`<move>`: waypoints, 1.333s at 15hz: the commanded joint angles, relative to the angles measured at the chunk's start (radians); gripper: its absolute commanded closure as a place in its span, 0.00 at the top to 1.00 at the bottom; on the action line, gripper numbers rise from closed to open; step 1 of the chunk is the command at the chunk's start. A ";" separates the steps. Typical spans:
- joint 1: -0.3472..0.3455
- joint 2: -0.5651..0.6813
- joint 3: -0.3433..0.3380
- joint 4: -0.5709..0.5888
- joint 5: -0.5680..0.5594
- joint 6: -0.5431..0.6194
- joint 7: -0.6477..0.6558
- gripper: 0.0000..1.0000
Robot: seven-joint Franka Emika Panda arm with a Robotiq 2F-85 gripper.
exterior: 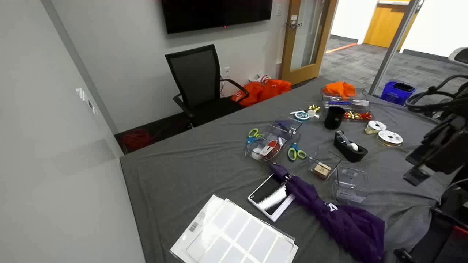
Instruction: Move the purple umbrella forwards.
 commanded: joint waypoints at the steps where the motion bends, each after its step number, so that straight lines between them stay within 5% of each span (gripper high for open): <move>1: -0.003 -0.001 0.002 0.000 0.001 -0.006 -0.001 1.00; 6: -0.003 0.002 0.002 -0.003 0.001 -0.006 -0.001 1.00; 11: -0.037 0.137 0.078 0.030 -0.008 0.094 0.109 1.00; 20: -0.211 0.346 0.145 0.030 -0.308 0.180 0.278 1.00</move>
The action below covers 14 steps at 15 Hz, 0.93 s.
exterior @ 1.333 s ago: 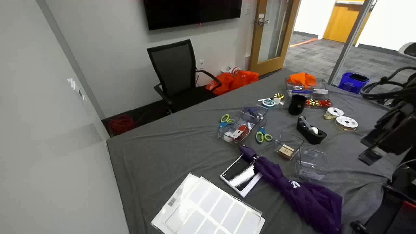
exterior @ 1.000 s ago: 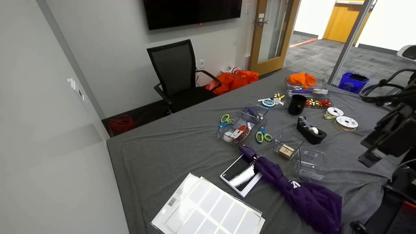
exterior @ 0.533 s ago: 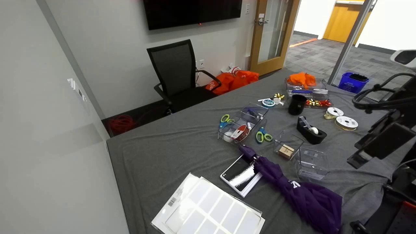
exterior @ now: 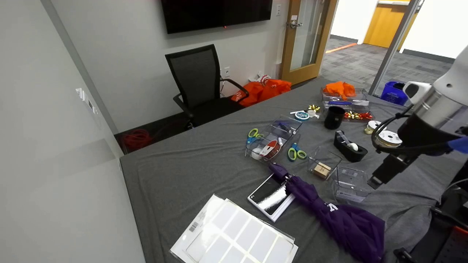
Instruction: Move the purple umbrella forwards.
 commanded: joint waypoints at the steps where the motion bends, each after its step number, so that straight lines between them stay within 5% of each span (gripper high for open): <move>1: -0.080 0.115 0.015 0.011 -0.099 0.108 0.034 1.00; 3: -0.098 0.175 0.006 0.005 -0.115 0.213 0.050 1.00; 4: -0.062 0.099 -0.009 0.000 -0.093 0.125 0.031 1.00; 14: -0.086 0.287 -0.019 0.018 -0.103 0.251 0.014 1.00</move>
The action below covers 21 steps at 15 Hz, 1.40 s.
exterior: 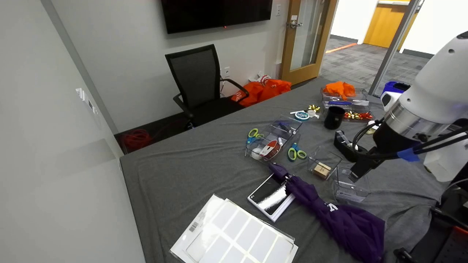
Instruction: Move the purple umbrella forwards.
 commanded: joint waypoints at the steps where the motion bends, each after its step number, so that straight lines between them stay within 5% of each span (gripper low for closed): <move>1: 0.004 0.132 -0.030 0.025 0.001 0.064 -0.035 1.00; 10: 0.031 0.421 -0.099 0.068 0.072 0.308 -0.149 1.00; 16: 0.027 0.609 -0.064 0.123 0.198 0.436 -0.238 1.00; 21: 0.017 0.707 -0.060 0.165 0.175 0.478 -0.237 1.00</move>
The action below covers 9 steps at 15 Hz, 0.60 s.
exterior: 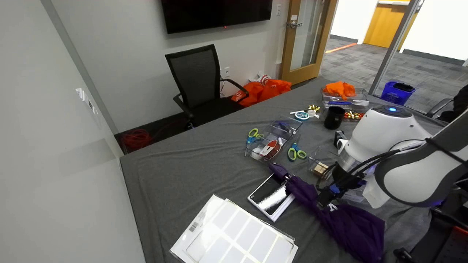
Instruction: Move the purple umbrella forwards.
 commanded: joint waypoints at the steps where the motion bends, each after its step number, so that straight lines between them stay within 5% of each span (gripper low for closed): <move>1: -0.014 0.086 0.005 0.041 -0.005 0.050 -0.020 1.00; 3: -0.013 0.117 0.002 0.054 -0.013 0.071 -0.018 1.00; 4: -0.015 0.131 0.003 0.061 -0.014 0.079 -0.017 0.75; 9: -0.010 0.183 -0.007 0.083 -0.033 0.119 -0.010 0.45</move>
